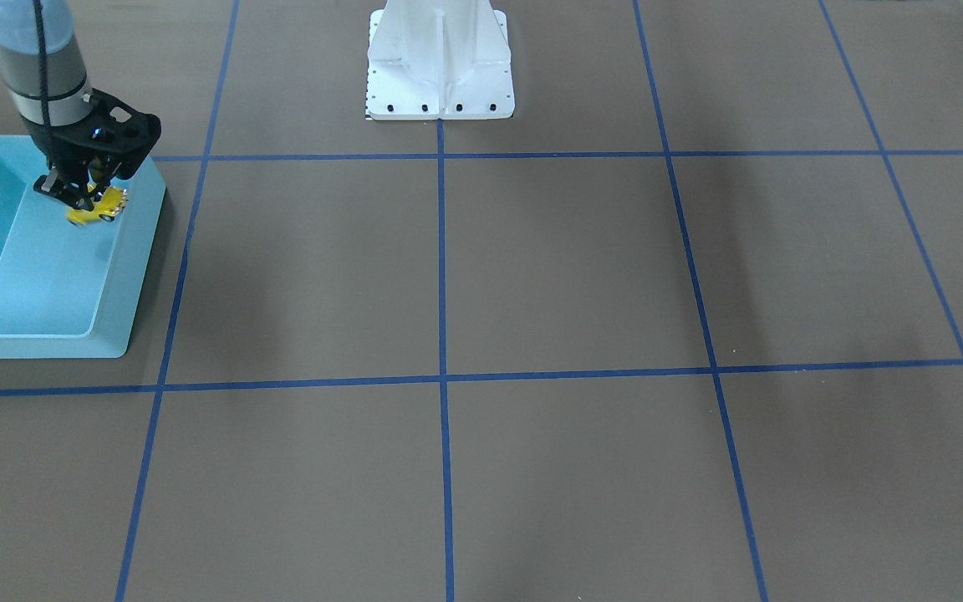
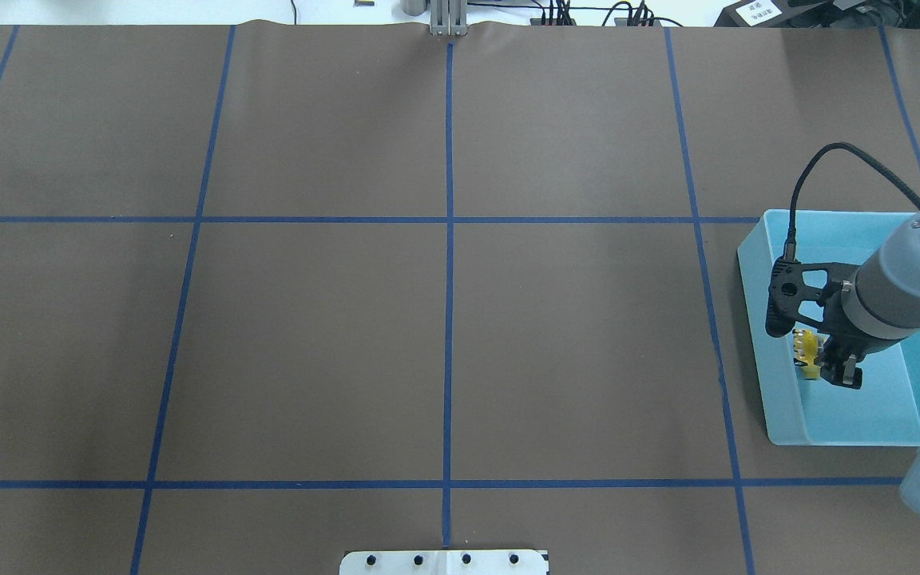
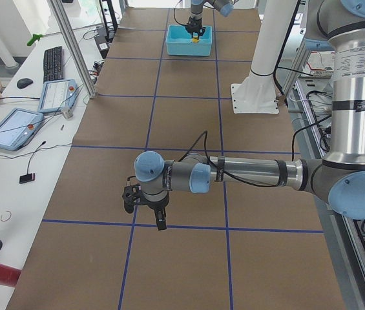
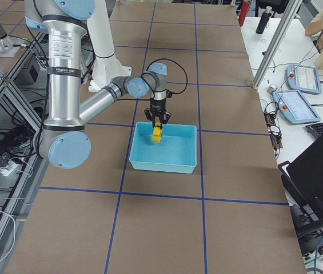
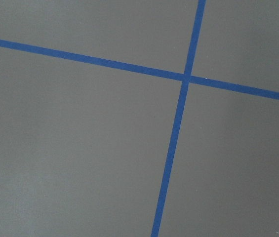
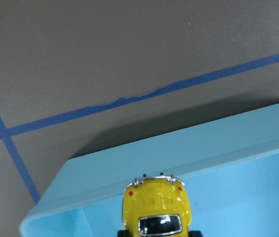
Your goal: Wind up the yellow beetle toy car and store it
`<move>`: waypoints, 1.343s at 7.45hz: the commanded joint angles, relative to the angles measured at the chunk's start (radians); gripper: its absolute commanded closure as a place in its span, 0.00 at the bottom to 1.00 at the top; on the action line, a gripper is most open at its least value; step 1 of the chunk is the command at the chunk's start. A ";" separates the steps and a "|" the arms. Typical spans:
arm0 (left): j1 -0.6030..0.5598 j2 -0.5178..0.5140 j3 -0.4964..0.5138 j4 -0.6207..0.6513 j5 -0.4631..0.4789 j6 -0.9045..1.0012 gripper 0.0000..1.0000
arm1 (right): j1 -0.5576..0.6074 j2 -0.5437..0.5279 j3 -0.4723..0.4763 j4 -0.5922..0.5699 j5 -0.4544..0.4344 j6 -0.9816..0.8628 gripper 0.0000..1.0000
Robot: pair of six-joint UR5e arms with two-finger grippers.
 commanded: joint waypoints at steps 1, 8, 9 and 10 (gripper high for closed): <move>0.000 0.000 0.002 0.000 0.000 0.000 0.00 | 0.080 -0.015 -0.099 0.127 0.065 -0.080 1.00; 0.000 0.003 -0.004 0.000 0.002 0.003 0.00 | 0.306 -0.050 -0.046 0.029 0.241 -0.119 0.00; -0.002 0.003 -0.004 0.000 0.002 0.003 0.00 | 0.391 -0.057 -0.070 -0.009 0.252 -0.121 0.00; -0.002 0.003 -0.005 0.000 0.003 0.003 0.00 | 0.513 -0.053 -0.130 -0.034 0.325 -0.119 0.00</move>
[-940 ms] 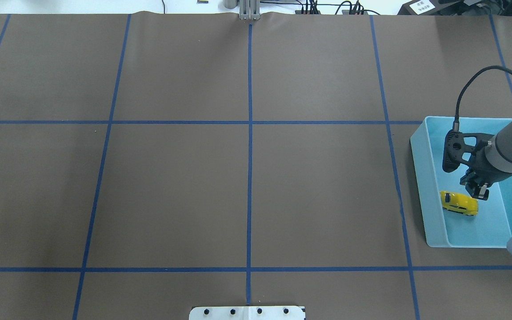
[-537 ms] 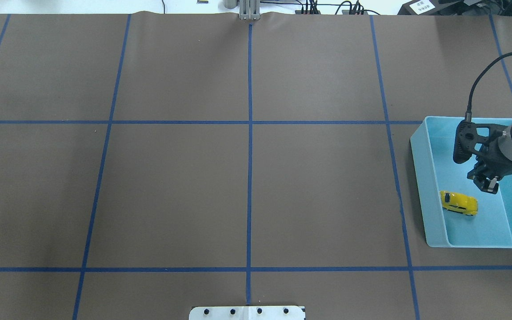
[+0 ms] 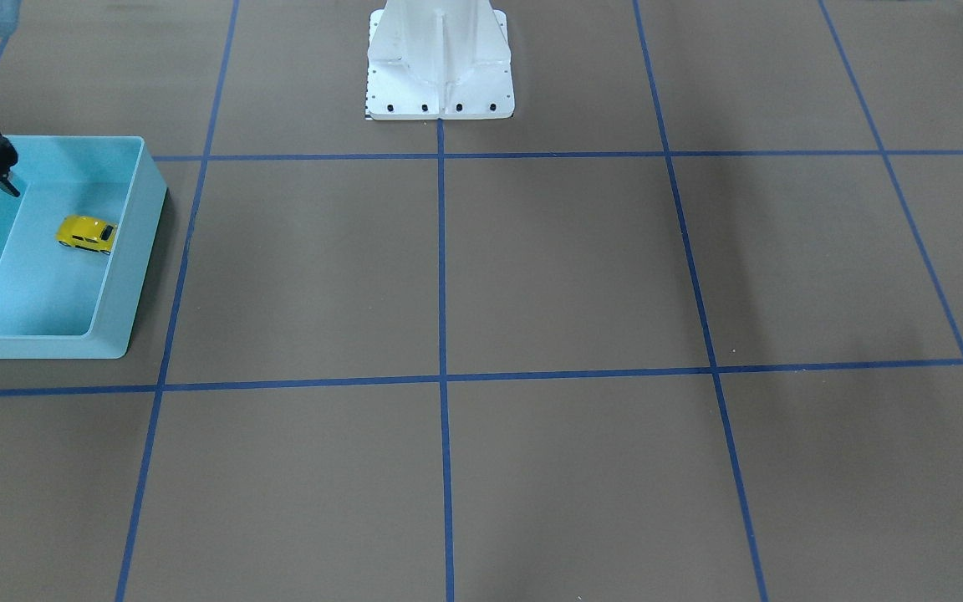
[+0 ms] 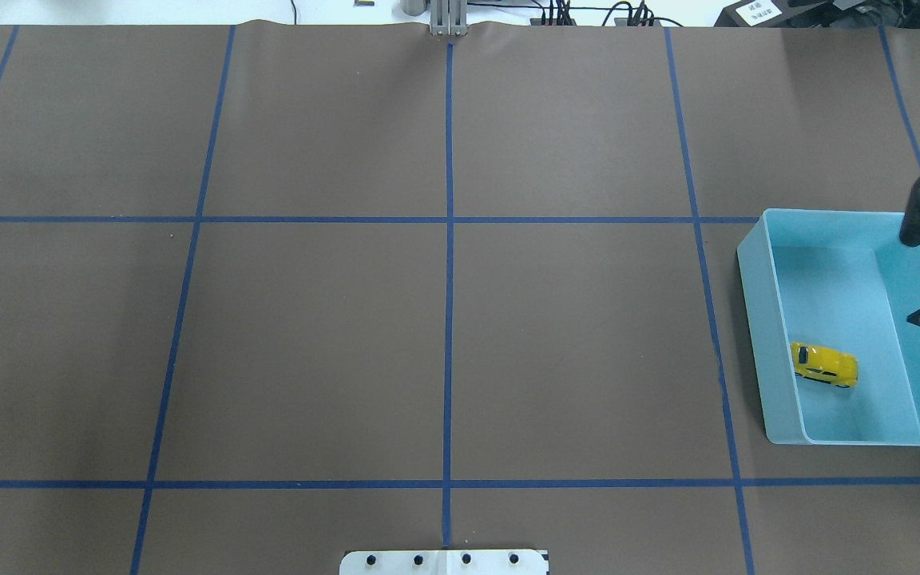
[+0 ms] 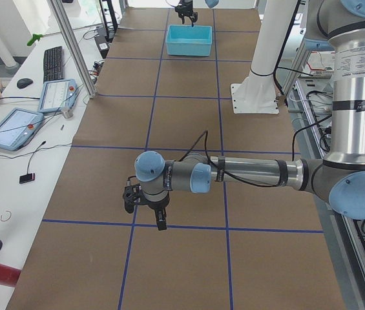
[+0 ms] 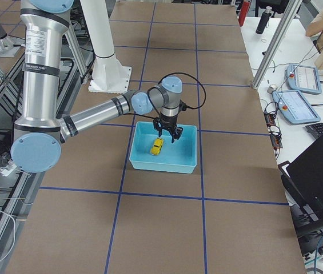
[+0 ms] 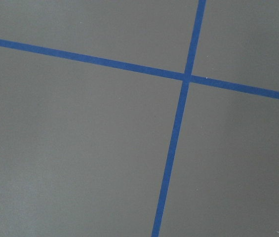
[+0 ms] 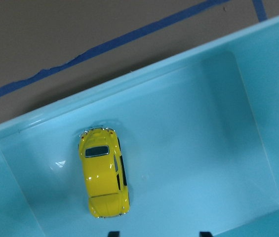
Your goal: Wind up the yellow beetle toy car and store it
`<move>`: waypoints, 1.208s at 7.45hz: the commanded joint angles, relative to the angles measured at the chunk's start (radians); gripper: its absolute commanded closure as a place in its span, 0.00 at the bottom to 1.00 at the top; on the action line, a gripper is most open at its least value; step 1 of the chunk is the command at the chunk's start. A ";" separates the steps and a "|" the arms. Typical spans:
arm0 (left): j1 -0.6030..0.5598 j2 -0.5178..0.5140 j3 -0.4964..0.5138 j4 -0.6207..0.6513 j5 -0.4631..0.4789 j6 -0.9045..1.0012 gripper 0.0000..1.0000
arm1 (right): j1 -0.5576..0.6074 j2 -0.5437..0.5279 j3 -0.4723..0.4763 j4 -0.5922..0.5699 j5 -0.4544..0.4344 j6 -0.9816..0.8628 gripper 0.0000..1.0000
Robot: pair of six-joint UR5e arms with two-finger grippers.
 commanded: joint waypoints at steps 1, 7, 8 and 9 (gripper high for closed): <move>0.001 -0.001 -0.001 0.000 0.001 0.000 0.00 | 0.265 0.009 -0.153 -0.030 0.109 -0.003 0.00; 0.001 0.000 -0.001 -0.002 0.001 0.000 0.00 | 0.564 0.050 -0.277 -0.331 0.209 0.217 0.00; 0.001 0.000 0.000 -0.002 0.001 0.002 0.00 | 0.562 0.038 -0.280 -0.322 0.206 0.259 0.00; 0.001 0.000 0.000 -0.002 0.001 0.000 0.00 | 0.562 0.049 -0.271 -0.317 0.188 0.438 0.00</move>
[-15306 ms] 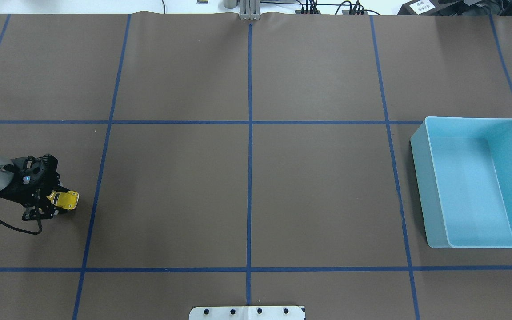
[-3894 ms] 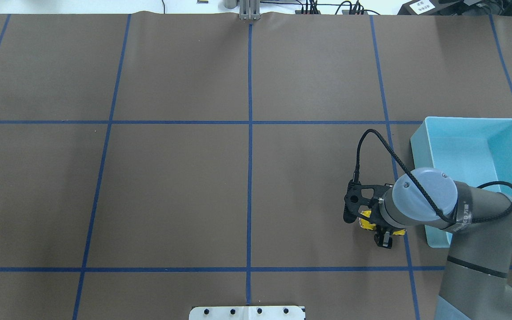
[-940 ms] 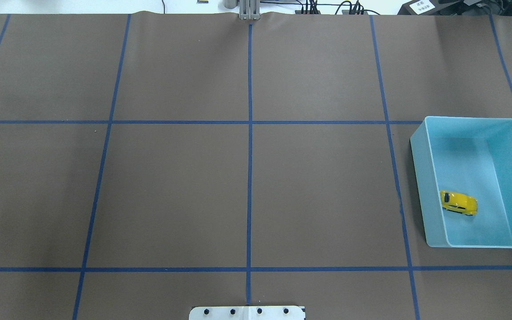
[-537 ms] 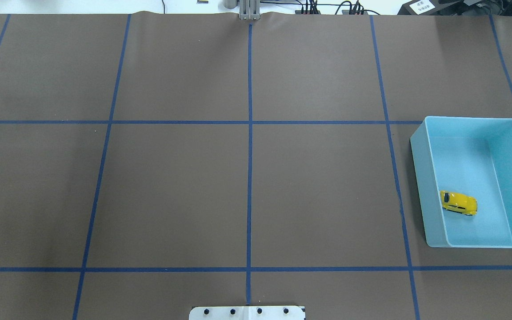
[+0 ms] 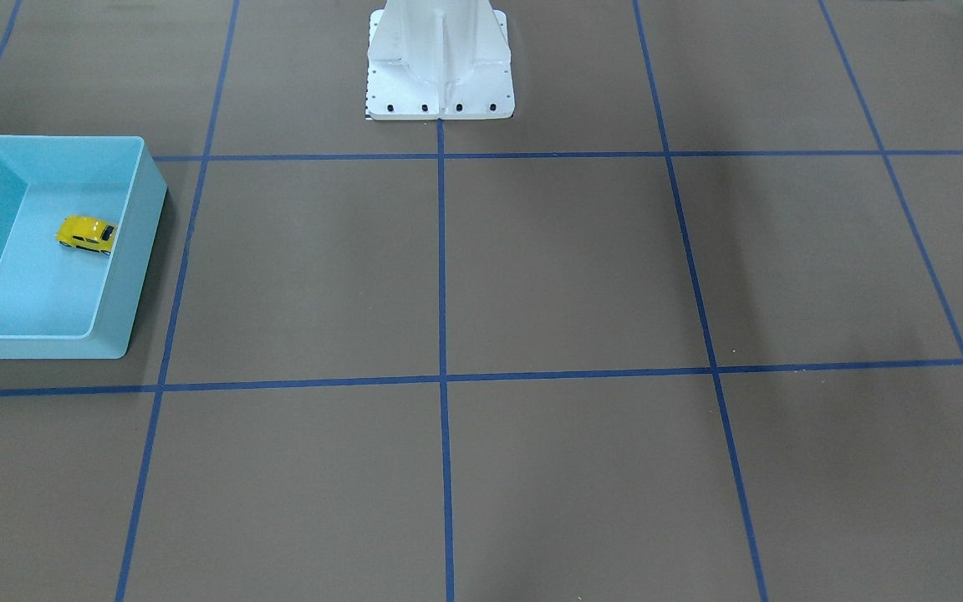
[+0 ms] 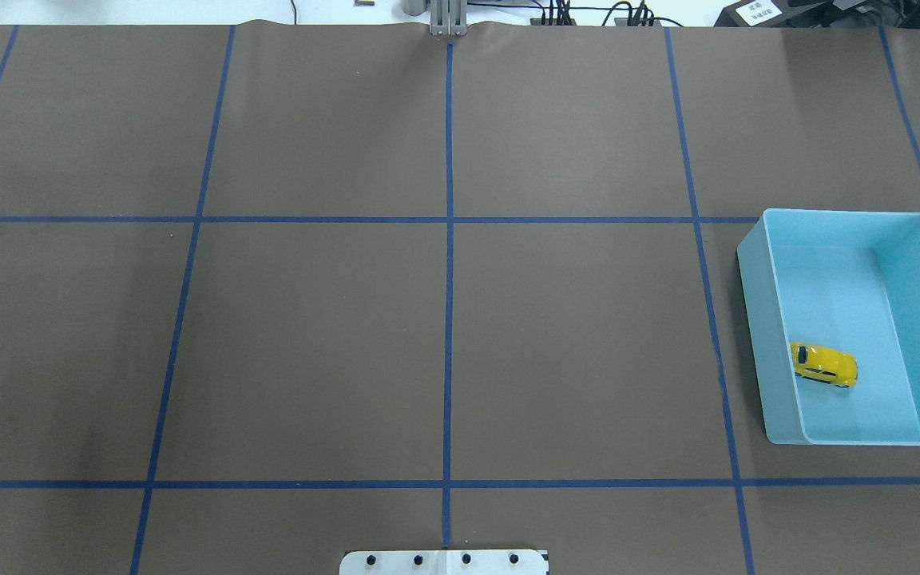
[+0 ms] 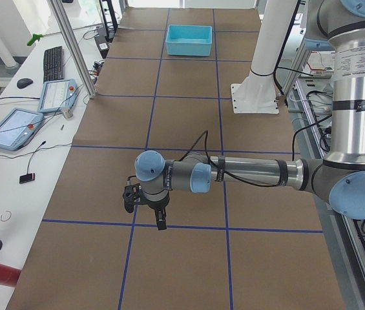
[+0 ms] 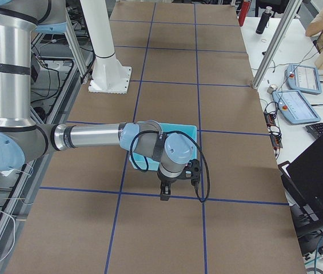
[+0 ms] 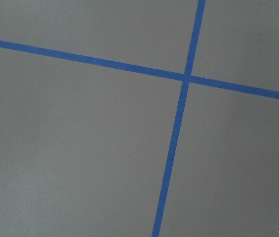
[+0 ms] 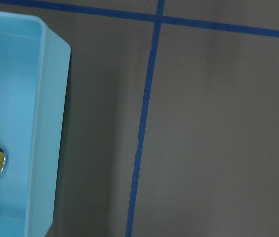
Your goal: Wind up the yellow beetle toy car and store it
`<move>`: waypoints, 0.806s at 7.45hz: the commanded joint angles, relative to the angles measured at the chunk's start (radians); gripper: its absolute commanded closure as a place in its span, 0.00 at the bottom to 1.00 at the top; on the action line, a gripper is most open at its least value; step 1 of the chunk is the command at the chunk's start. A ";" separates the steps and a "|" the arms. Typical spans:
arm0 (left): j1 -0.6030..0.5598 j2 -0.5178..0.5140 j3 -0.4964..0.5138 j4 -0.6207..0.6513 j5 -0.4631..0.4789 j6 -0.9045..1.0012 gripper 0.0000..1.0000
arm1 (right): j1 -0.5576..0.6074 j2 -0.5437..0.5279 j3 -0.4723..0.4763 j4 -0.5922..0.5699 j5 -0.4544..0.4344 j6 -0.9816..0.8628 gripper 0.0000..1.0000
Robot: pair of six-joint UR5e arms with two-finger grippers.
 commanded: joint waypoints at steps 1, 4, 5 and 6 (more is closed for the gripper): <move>0.000 0.000 0.002 0.000 0.000 -0.001 0.00 | 0.001 0.009 0.005 0.005 -0.079 0.219 0.00; -0.001 0.000 0.002 0.000 0.000 -0.001 0.00 | 0.001 -0.005 -0.004 0.049 -0.086 0.214 0.00; 0.000 -0.001 0.004 0.000 0.000 -0.001 0.00 | 0.001 -0.011 -0.050 0.135 -0.101 0.209 0.00; 0.000 -0.001 0.004 0.000 0.000 -0.001 0.00 | 0.001 -0.023 -0.058 0.233 -0.129 0.200 0.00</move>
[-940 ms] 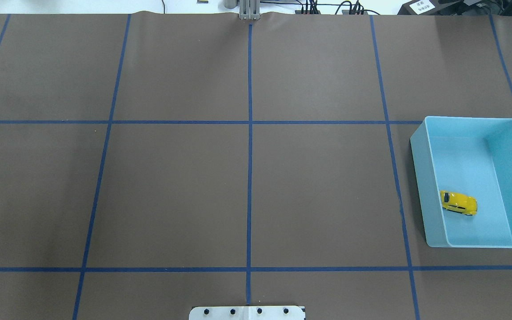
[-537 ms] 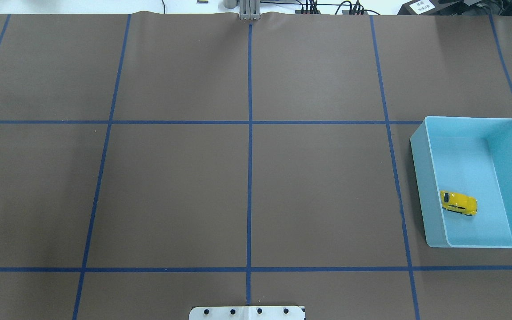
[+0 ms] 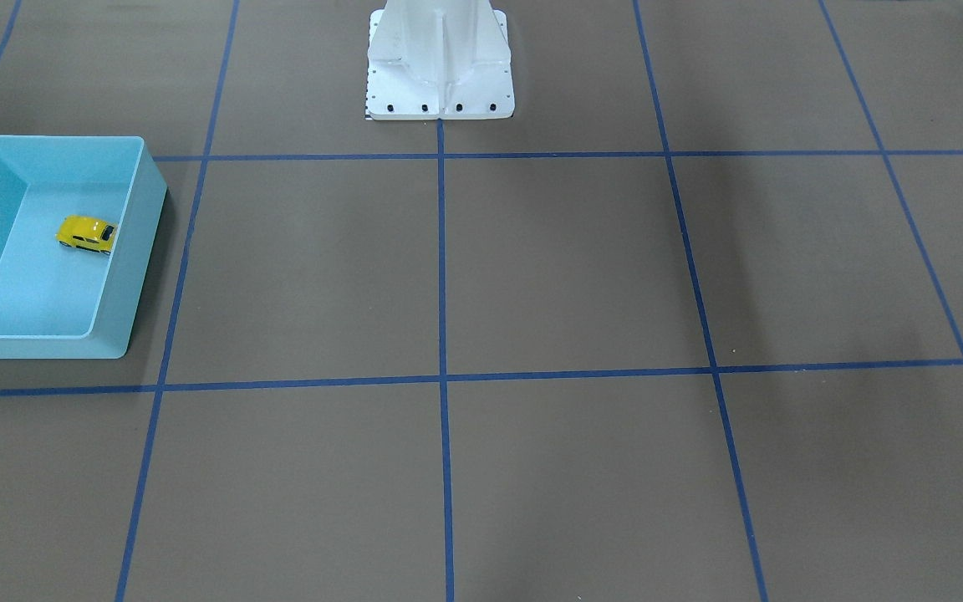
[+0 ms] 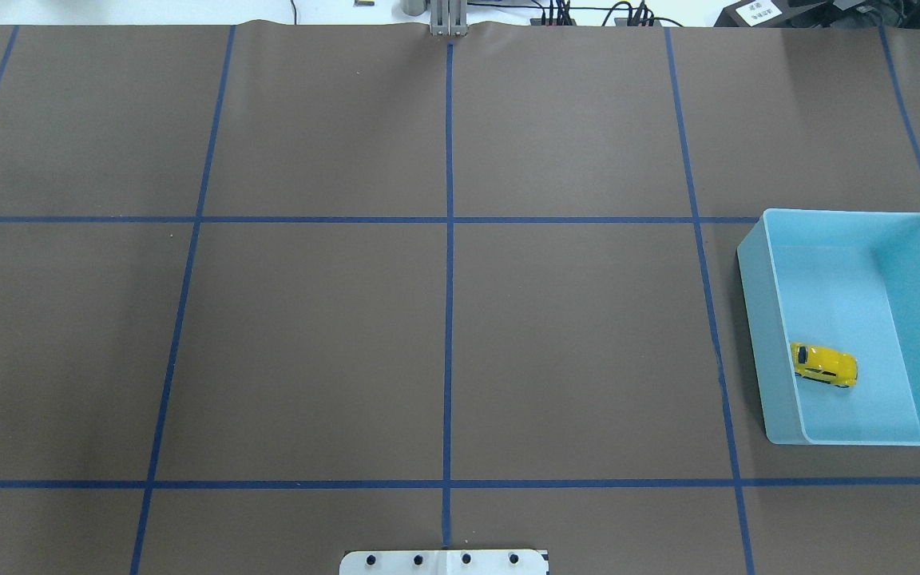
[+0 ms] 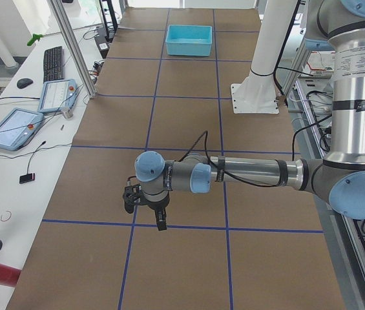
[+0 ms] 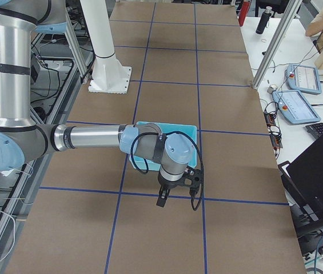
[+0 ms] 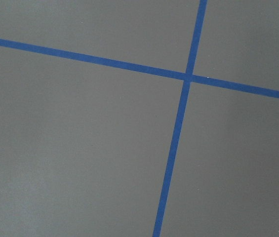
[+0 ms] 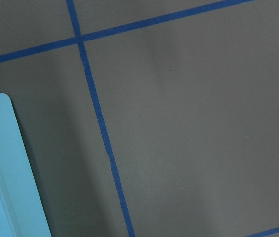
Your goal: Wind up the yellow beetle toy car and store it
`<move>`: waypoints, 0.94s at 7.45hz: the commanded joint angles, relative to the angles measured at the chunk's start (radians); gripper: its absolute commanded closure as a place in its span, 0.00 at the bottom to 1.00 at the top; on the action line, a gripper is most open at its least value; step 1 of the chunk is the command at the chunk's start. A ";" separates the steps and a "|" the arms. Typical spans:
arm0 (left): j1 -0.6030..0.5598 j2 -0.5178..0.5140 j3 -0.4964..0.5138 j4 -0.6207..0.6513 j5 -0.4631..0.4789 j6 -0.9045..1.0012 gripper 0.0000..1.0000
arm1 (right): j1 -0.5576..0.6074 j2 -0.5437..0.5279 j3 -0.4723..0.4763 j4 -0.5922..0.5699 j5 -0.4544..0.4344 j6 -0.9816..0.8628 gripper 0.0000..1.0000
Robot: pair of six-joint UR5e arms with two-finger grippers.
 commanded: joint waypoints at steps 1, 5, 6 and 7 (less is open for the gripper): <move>0.000 -0.001 0.001 0.000 0.000 0.000 0.00 | 0.000 -0.016 -0.022 0.117 -0.027 -0.007 0.00; 0.000 -0.001 0.004 0.000 0.002 0.000 0.00 | 0.000 -0.013 -0.015 0.119 -0.015 -0.007 0.00; 0.000 0.001 0.004 0.000 0.002 0.000 0.00 | 0.000 -0.012 -0.015 0.120 -0.015 -0.007 0.00; 0.000 0.001 0.004 0.000 0.002 0.000 0.00 | 0.000 -0.006 -0.015 0.120 -0.017 -0.008 0.00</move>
